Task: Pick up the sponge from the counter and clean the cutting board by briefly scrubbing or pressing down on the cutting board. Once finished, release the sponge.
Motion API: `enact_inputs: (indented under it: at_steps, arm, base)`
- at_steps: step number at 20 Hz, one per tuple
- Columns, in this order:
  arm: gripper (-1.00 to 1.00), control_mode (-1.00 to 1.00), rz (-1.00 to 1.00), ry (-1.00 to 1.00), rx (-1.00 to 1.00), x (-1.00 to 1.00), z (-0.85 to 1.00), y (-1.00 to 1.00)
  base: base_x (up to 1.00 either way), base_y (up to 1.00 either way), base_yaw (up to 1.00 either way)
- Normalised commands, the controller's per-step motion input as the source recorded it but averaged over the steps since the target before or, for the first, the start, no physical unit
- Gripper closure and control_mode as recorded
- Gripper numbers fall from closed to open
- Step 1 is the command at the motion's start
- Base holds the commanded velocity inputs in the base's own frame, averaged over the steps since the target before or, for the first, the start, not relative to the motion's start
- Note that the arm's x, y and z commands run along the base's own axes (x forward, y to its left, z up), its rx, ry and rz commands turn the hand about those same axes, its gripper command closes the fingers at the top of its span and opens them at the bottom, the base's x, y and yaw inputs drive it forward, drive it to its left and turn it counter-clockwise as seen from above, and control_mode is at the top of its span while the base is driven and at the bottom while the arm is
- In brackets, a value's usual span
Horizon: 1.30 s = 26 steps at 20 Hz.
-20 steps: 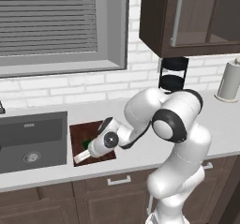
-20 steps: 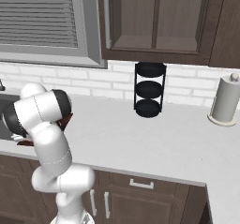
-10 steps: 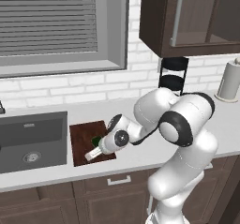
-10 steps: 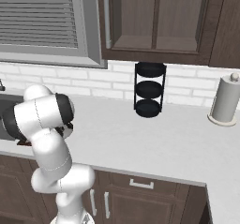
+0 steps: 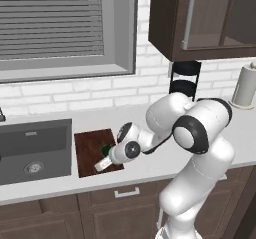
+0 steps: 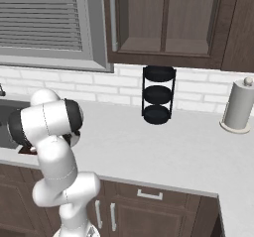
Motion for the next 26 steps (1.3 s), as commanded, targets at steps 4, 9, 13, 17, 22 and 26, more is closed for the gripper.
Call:
enact_inputs:
  at_steps: [4,9,13,17,22,26]
  arm:
    - [1.0,-1.0,0.0,-0.33,0.0,0.17,-0.29,-0.22]
    - [1.0,-1.0,0.0,-0.25,0.0,0.35,-0.35,-0.23]
    - [1.0,-1.0,0.0,-0.05,0.02,0.55,-0.47,-0.34]
    - [1.0,-1.0,0.0,0.0,0.07,0.58,-0.34,-0.44]
    - [1.0,-1.0,0.0,0.0,0.09,0.55,-0.35,-0.41]
    - [1.0,-1.0,0.0,0.0,0.08,0.51,-0.25,-0.28]
  base:
    - [0.0,0.0,0.0]
    - [0.0,0.0,0.0]
    - [0.0,0.0,0.0]
    - [0.0,0.0,0.0]
    - [0.0,0.0,0.0]
    - [0.0,0.0,0.0]
